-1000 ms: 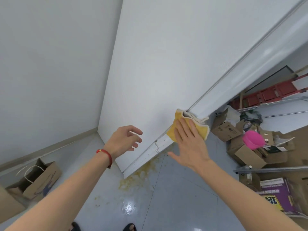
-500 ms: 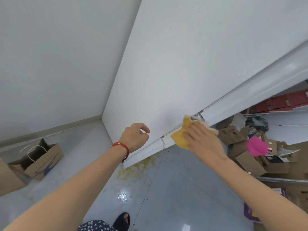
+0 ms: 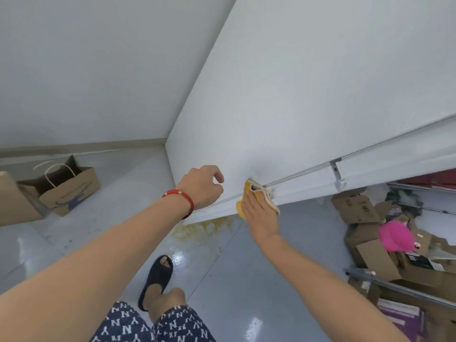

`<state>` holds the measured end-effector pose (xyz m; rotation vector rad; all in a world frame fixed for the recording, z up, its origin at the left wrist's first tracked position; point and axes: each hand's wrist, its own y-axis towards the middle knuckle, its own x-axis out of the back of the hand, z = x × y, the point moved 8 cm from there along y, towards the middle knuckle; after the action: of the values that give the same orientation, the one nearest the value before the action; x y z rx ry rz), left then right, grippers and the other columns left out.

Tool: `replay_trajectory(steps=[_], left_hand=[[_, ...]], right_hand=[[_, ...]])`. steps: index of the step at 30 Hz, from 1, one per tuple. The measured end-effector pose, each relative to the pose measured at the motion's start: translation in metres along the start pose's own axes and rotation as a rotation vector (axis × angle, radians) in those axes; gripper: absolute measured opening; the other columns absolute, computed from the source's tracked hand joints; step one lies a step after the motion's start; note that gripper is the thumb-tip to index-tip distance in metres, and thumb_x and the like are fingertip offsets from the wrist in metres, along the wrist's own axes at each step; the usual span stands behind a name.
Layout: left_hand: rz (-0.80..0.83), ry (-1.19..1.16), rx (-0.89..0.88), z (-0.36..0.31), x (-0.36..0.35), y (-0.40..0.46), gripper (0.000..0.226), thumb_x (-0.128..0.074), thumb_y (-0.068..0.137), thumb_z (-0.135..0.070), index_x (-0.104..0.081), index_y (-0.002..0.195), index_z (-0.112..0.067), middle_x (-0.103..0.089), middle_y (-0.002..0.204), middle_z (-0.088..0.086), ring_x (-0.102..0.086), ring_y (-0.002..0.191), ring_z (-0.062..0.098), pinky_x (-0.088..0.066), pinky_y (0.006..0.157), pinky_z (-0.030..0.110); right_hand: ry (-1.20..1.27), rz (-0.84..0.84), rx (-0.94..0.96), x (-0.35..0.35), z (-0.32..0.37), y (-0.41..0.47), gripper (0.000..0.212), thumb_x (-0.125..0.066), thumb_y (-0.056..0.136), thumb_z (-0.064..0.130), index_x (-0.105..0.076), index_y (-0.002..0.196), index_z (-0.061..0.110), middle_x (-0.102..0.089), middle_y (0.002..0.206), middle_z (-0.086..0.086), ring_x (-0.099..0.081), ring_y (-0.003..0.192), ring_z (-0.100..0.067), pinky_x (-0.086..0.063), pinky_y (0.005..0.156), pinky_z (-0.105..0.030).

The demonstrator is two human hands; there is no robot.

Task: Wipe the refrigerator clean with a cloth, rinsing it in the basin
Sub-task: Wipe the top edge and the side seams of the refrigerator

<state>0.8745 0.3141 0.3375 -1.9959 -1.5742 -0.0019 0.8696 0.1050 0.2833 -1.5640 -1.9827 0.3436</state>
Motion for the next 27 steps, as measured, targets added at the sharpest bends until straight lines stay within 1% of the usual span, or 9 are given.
replay_trajectory(steps=[2,5,8,11,15,20,24,26,27], left_hand=[[0.025,-0.005,0.013,0.004,-0.01,-0.003,0.024,-0.055,0.09,-0.018,-0.064,0.109,-0.03,-0.069,0.104,-0.001,-0.065,0.094,0.019,-0.049,0.073,0.029],[0.06,-0.041,0.029,0.01,-0.021,-0.006,0.024,-0.054,0.089,-0.017,-0.062,0.107,-0.031,-0.07,0.103,0.001,-0.067,0.089,0.02,-0.056,0.081,0.035],[0.056,-0.066,0.047,0.019,-0.028,-0.003,0.023,-0.054,0.089,-0.019,-0.062,0.106,-0.032,-0.068,0.105,0.002,-0.067,0.089,0.02,-0.056,0.081,0.035],[0.042,-0.088,0.074,0.034,-0.037,0.011,0.022,-0.052,0.088,-0.021,-0.06,0.104,-0.033,-0.068,0.107,0.003,-0.066,0.094,0.022,-0.055,0.083,0.036],[0.008,-0.104,0.166,0.074,-0.063,0.037,0.026,-0.051,0.088,-0.018,-0.06,0.109,-0.03,-0.064,0.115,0.007,-0.063,0.098,0.026,-0.05,0.078,0.032],[-0.056,-0.158,0.256,0.123,-0.097,0.055,0.032,-0.048,0.09,-0.012,-0.059,0.117,-0.025,-0.065,0.108,0.005,-0.064,0.091,0.021,-0.053,0.077,0.032],[-0.089,-0.152,0.26,0.15,-0.121,0.044,0.032,-0.047,0.093,-0.011,-0.06,0.119,-0.024,-0.068,0.094,-0.004,-0.064,0.088,0.018,-0.051,0.076,0.029],[-0.037,-0.083,0.198,0.155,-0.133,0.041,0.04,-0.048,0.095,-0.014,-0.056,0.131,-0.028,-0.067,0.122,-0.005,-0.061,0.115,0.019,-0.049,0.094,0.032],[0.002,-0.012,0.158,0.157,-0.139,0.041,0.048,-0.049,0.096,-0.017,-0.049,0.142,-0.031,-0.055,0.144,-0.005,-0.048,0.135,0.02,-0.042,0.108,0.036]], right_hand=[[0.064,-0.044,-0.02,0.005,-0.021,-0.022,0.076,-0.051,0.096,0.035,-0.018,0.158,0.004,-0.023,0.163,-0.015,-0.014,0.154,-0.036,0.002,0.125,-0.055],[0.112,-0.172,-0.121,0.02,-0.071,-0.064,0.065,-0.046,0.095,0.025,-0.031,0.154,0.003,-0.038,0.156,-0.012,-0.029,0.147,-0.035,0.001,0.125,-0.051],[0.095,-0.252,-0.212,0.017,-0.093,-0.084,0.064,-0.031,0.098,0.017,-0.029,0.16,0.003,-0.033,0.165,-0.015,-0.026,0.154,-0.035,0.014,0.125,-0.05],[0.04,-0.25,-0.134,0.0,-0.057,-0.054,0.071,-0.009,0.092,0.006,-0.013,0.163,0.0,-0.019,0.17,-0.017,-0.018,0.157,-0.034,0.003,0.125,-0.052],[-0.127,-0.213,-0.015,-0.02,0.023,0.005,0.063,-0.024,0.095,0.015,-0.022,0.155,-0.005,-0.028,0.161,-0.024,-0.025,0.151,-0.038,-0.026,0.117,-0.048],[-0.356,-0.123,0.054,-0.03,0.093,0.052,0.051,-0.039,0.094,0.014,-0.034,0.14,-0.01,-0.037,0.135,-0.03,-0.031,0.13,-0.049,-0.027,0.111,-0.055],[-0.276,-0.028,0.077,-0.021,0.116,0.082,0.045,-0.037,0.089,0.012,-0.045,0.13,-0.003,-0.049,0.122,-0.028,-0.044,0.127,-0.045,-0.026,0.112,-0.054],[-0.232,-0.027,0.104,-0.021,0.112,0.076,0.048,-0.037,0.088,0.013,-0.045,0.134,-0.001,-0.05,0.124,-0.022,-0.043,0.129,-0.041,-0.029,0.115,-0.05],[-0.237,-0.069,0.102,-0.023,0.105,0.067,0.051,-0.038,0.09,0.014,-0.041,0.138,-0.004,-0.048,0.129,-0.022,-0.04,0.132,-0.041,-0.029,0.116,-0.05]])
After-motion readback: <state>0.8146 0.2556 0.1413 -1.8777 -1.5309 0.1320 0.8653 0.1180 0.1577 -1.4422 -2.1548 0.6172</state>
